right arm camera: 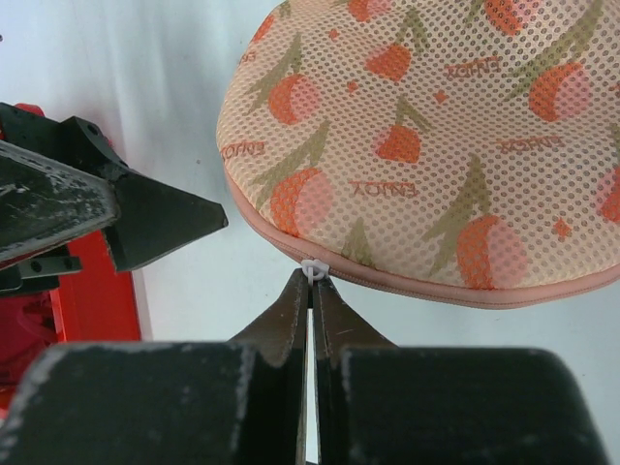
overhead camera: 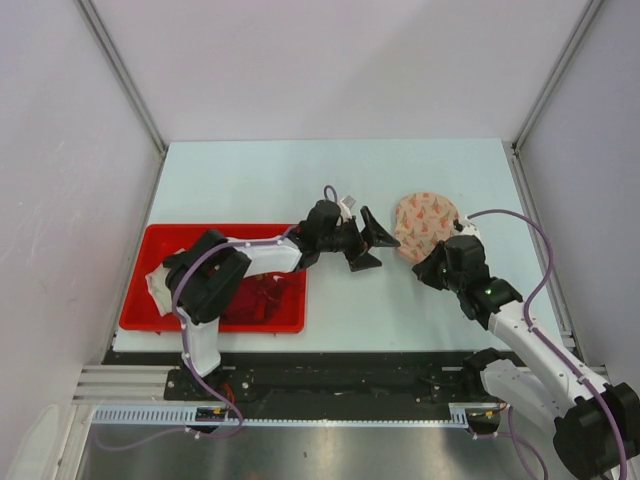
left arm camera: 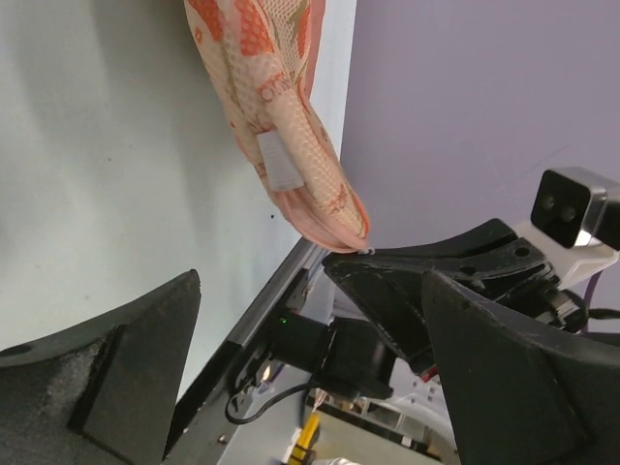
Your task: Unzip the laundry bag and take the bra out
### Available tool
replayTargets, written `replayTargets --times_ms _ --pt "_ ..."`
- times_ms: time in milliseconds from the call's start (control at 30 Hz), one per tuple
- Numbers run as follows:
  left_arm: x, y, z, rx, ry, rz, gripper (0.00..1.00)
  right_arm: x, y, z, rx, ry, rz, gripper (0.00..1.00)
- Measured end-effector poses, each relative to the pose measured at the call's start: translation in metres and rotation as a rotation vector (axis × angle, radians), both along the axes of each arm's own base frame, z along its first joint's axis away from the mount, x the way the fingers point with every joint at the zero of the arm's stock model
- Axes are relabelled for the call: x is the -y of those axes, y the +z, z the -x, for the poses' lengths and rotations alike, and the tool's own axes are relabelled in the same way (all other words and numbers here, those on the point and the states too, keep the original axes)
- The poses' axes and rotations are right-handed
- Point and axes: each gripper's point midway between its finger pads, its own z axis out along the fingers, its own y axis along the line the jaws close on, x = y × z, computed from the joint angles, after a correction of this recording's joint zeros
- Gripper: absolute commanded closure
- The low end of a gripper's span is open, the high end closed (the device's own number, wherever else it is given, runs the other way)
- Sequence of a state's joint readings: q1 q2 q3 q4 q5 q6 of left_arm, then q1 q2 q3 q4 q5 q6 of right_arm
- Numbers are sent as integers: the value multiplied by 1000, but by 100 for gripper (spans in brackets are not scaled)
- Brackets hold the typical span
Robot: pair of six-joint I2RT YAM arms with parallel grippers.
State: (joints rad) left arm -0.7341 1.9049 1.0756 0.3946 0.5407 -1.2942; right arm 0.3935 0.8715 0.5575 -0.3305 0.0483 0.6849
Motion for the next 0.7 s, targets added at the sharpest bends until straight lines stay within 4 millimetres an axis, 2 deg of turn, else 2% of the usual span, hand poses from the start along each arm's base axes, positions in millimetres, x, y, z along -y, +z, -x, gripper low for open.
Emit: replayTargets --times_ms 200,267,367,400,433,500,667,700 --pt "9 11 -6 -40 66 -12 0 -1 0 0 1 0 2 100" --pt "14 16 -9 -41 78 -13 4 -1 0 0 1 -1 2 100" --pt "26 32 -14 -30 87 4 29 -1 0 1 2 1 4 100" --pt "33 37 -15 -25 85 14 48 -2 -1 1 1 2 6 100" --pt "38 41 -16 -19 79 21 58 -2 -1 1 0 2 7 100" --pt "50 44 -13 -14 61 24 68 -3 -1 1 -1 3 7 100" --pt "56 31 -1 -52 40 -20 67 -3 -1 1 -4 -3 1 100" --pt "55 29 1 -60 39 -30 59 -3 -1 1 -4 -5 -1 100"
